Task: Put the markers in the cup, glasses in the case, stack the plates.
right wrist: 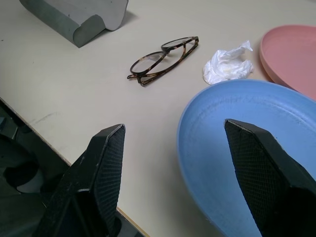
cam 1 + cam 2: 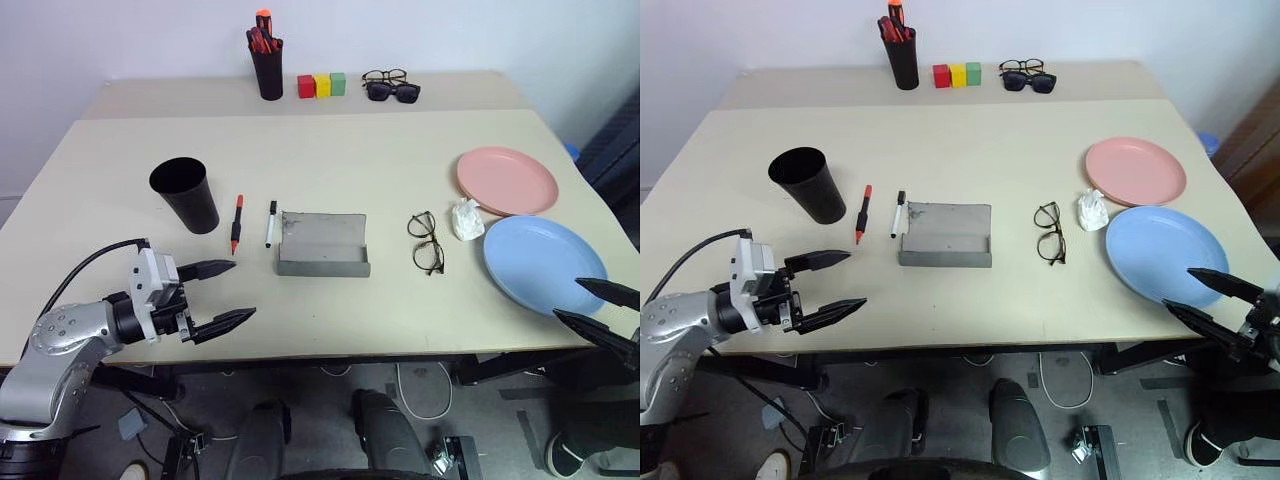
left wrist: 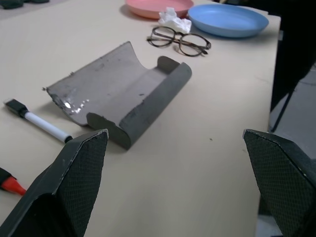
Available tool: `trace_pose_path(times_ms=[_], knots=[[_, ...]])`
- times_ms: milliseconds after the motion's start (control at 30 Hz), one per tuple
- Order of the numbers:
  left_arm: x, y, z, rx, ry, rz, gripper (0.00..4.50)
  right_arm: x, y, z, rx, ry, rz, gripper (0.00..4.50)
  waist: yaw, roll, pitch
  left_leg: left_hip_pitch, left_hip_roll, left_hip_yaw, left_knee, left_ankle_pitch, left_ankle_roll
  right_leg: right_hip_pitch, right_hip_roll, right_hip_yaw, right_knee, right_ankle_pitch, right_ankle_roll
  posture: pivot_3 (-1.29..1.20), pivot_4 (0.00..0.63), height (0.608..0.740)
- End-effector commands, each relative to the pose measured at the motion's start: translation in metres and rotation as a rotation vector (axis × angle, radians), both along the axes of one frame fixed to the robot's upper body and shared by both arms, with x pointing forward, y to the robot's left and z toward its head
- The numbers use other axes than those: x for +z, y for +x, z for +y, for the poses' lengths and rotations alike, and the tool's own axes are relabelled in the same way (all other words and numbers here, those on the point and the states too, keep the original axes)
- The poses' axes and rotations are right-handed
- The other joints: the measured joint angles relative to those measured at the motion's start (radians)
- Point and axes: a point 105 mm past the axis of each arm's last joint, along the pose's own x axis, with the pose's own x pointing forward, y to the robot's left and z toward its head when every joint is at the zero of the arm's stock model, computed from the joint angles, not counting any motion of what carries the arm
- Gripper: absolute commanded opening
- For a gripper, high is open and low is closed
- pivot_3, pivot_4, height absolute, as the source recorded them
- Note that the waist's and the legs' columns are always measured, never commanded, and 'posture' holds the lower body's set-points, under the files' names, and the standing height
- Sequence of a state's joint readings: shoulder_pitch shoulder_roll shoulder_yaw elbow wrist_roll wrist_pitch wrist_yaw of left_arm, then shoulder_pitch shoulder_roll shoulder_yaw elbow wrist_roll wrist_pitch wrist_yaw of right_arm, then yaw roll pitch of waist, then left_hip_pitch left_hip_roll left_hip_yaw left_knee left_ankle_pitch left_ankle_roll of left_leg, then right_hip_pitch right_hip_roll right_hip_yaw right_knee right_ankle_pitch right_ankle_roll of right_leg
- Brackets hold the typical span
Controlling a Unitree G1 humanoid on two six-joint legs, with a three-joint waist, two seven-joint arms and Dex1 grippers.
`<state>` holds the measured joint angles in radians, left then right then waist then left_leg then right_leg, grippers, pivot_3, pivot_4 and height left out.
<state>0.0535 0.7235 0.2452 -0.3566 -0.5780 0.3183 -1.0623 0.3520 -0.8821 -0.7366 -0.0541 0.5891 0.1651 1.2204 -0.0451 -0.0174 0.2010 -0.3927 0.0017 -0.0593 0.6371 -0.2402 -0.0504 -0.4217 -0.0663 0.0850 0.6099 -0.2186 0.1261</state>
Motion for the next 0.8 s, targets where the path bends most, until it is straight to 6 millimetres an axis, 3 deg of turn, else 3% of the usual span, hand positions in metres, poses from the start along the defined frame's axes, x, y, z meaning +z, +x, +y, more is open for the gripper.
trace_pose_path(times_ms=[33,467,800], knots=[[0.005,0.004,-0.002,0.003,-0.004,-0.033,4.5,0.01,-0.001,0.0,-0.003,-0.02,-0.053,3.25,0.001,0.0,0.0,0.0,0.0,0.0,0.0,0.0,0.0,0.0,0.0,0.0,0.0,0.0,0.0,0.0,0.15,0.74],[-0.008,0.006,0.006,0.039,-0.014,-0.042,4.5,0.007,0.004,-0.002,-0.008,-0.023,-0.065,3.25,0.001,0.0,0.0,0.0,0.0,0.0,0.0,0.0,0.0,0.0,0.0,0.0,0.0,0.0,0.0,0.0,0.15,0.74],[-0.001,0.012,0.008,0.088,-0.044,-0.081,4.5,0.008,0.009,-0.002,-0.012,-0.023,-0.085,3.25,0.001,-0.001,0.0,0.0,0.0,0.0,0.0,0.0,0.0,0.0,0.0,0.0,0.0,0.0,0.0,0.0,0.15,0.74]])
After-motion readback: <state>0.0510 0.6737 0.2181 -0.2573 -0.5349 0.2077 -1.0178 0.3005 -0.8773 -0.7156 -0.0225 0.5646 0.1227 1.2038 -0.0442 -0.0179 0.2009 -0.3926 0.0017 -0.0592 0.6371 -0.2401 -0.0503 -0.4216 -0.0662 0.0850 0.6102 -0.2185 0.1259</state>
